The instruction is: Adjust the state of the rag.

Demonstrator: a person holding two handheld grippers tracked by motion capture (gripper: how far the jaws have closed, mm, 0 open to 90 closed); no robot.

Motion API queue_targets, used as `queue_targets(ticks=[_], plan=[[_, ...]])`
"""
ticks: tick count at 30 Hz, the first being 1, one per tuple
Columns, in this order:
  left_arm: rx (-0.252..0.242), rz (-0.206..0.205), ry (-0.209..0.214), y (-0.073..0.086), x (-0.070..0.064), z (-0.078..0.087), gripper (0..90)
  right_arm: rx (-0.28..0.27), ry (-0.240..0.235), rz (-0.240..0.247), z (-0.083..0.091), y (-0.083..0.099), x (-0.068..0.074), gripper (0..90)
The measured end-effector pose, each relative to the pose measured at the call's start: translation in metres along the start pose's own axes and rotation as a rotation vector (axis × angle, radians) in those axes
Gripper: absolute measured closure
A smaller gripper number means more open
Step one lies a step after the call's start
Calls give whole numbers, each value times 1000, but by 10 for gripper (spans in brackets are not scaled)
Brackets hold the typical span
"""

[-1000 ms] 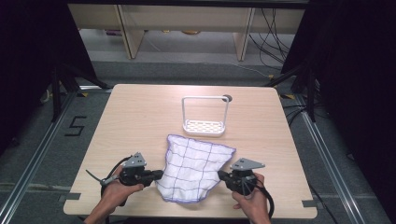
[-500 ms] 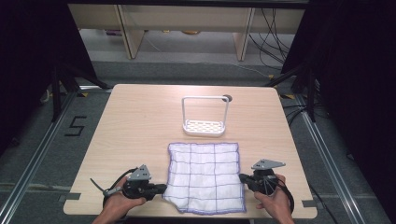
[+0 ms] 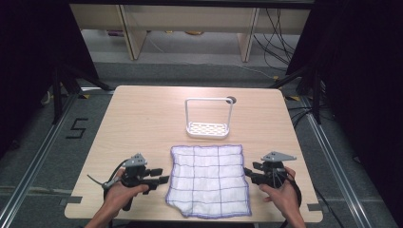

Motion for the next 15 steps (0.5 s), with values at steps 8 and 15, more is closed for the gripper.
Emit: queue_targets(ticks=[8,15], plan=[[-45,30,-89,-39,23,-20,464,-10,46,61,-14,-30,-23,452],[17,13,-117,-58,37,-42,442,-18,9,24,-29,-47,-41,404]])
Point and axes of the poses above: each handheld gripper's, and its own axes: z roughly backward along the jaws, y roughly out of its underside, x roughly to its left, the point moved 2 cm from there along -z, roughly forward along the jaws, and after that the axes turned 8 degrees about x, right-handed, at the moved point
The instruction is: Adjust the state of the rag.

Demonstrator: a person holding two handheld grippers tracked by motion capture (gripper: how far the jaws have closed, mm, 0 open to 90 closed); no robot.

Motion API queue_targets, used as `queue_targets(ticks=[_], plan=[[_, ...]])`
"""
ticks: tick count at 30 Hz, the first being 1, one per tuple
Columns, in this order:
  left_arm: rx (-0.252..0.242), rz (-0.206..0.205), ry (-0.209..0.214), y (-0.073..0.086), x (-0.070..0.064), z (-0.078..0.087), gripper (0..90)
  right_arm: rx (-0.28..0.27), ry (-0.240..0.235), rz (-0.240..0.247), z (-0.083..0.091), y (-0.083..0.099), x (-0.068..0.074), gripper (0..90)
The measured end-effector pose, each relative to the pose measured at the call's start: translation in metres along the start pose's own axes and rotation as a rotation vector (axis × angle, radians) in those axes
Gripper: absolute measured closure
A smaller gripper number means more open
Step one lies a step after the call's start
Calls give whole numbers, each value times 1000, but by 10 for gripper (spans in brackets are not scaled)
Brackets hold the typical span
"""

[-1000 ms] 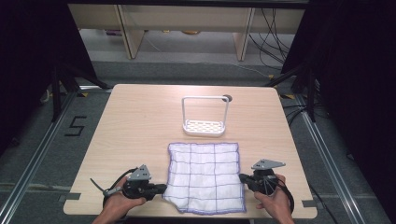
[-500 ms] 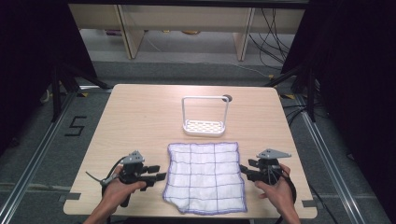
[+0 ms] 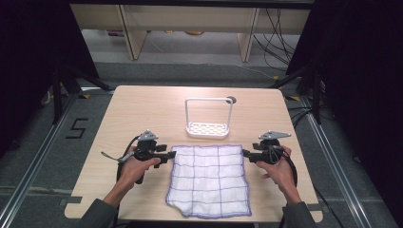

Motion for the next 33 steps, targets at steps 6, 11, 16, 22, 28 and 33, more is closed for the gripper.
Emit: queue_targets(ticks=[6,11,16,22,28,33], plan=[[42,-11,-15,-5,9,-12,433,26,-11,21,-12,-8,-8,337],[43,-6,-10,-5,14,-19,415,47,8,23,-20,-15,-7,358],[54,-18,-28,-6,19,-21,411,62,28,41,-33,-17,-4,404],[80,-62,-50,-7,18,-29,433,103,61,95,-50,-24,-5,456],[104,-109,-84,-7,13,-37,465,145,69,94,-62,-24,0,472],[119,-160,-103,-6,12,-41,537,137,56,99,-62,-22,-2,548]])
Point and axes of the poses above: each handheld gripper's, and its own axes: z roughly backward along the jaws, y roughly out of its underside, x roughly to its left, the point moved 2 cm from there along -z, roughly forward along the jaws, and after that the axes turned 8 degrees about x, right-handed, at the moved point
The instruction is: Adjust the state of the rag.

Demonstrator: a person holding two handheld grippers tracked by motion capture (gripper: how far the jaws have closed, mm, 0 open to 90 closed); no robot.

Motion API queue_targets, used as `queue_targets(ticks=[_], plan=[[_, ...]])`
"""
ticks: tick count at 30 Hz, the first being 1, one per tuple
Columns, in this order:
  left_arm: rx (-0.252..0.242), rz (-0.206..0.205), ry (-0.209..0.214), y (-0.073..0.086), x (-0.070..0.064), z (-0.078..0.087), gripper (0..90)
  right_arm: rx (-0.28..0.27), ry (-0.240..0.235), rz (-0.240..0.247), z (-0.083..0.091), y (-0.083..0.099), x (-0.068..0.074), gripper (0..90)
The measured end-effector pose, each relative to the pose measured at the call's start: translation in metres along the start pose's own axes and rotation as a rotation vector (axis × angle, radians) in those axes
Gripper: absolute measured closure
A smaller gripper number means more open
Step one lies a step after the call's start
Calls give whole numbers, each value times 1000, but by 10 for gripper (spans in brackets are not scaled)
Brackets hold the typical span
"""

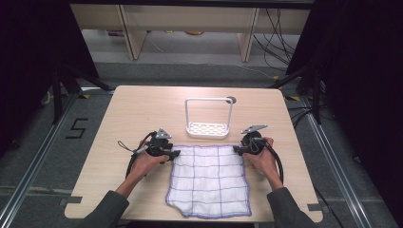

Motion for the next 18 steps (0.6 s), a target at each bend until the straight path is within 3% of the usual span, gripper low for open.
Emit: queue_targets(ticks=[2,4,6,7,8,13,14,15,18], plan=[[2,-4,-5,0,0,0,566,-8,-9,1,0,0,0,576],[-11,-3,-1,1,0,0,659,19,-23,-11,3,0,2,623],[-19,-7,17,2,0,0,734,-1,-47,-45,1,1,4,754],[-19,-7,17,2,0,0,763,-1,-47,-45,1,1,4,754],[-23,-2,22,2,-1,-1,792,-25,-75,-20,0,2,2,835],[-43,-26,-2,2,-2,2,853,-32,-83,-26,0,2,3,865],[-46,-31,1,1,-2,4,856,-36,-74,17,5,2,1,868],[-54,-36,0,0,-2,6,856,-36,-74,17,5,2,1,868],[-85,-46,-10,-4,-2,15,858,-99,-78,23,18,-2,3,869]])
Point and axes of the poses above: each handheld gripper's, and its own axes: z roughly backward along the jaws, y roughly out of its underside, x roughly to its left, the point moved 2 cm from there along -z, roughly forward along the jaws, and after that the axes turned 8 degrees about x, right-handed, at the moved point
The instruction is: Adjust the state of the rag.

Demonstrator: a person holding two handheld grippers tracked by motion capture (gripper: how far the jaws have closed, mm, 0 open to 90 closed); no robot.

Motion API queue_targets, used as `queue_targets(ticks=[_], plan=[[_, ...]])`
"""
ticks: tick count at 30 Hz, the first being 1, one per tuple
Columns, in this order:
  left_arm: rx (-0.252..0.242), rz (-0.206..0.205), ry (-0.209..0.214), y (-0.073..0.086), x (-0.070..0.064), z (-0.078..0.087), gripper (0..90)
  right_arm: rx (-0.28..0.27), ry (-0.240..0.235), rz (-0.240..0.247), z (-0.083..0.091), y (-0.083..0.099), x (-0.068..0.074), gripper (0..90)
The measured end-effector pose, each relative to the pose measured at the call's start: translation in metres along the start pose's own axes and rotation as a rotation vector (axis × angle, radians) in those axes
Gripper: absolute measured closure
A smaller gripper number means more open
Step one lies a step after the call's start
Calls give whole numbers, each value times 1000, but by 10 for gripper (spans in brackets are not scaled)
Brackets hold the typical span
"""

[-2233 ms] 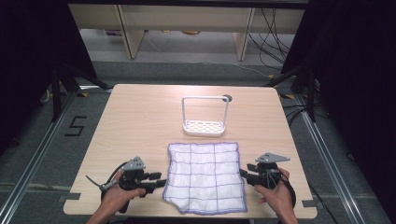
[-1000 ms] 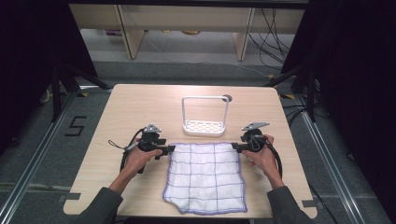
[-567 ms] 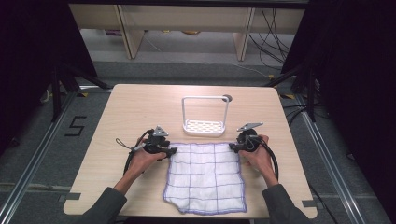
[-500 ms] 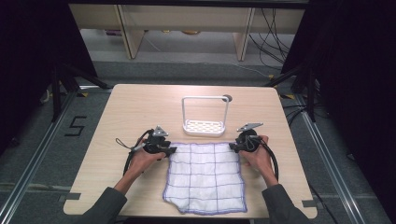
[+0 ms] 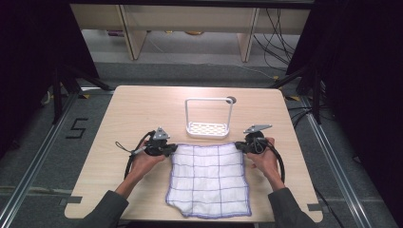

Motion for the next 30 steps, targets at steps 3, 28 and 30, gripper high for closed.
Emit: queue_targets(ticks=[3,28,30], plan=[[-31,-14,1,-6,-1,10,858,-30,-7,26,17,-4,2,870],[-184,-101,35,-24,-25,79,858,-179,-60,89,87,-13,27,871],[-187,-127,51,-16,-32,85,858,-179,-84,96,94,-6,30,871]])
Point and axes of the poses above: each handheld gripper's, and its own axes: z roughly backward along the jaws, y roughly out of its underside, x roughly to its left, the point moved 2 cm from there along -z, roughly forward along the jaws, and after that the axes turned 8 degrees about x, right-handed, at the moved point
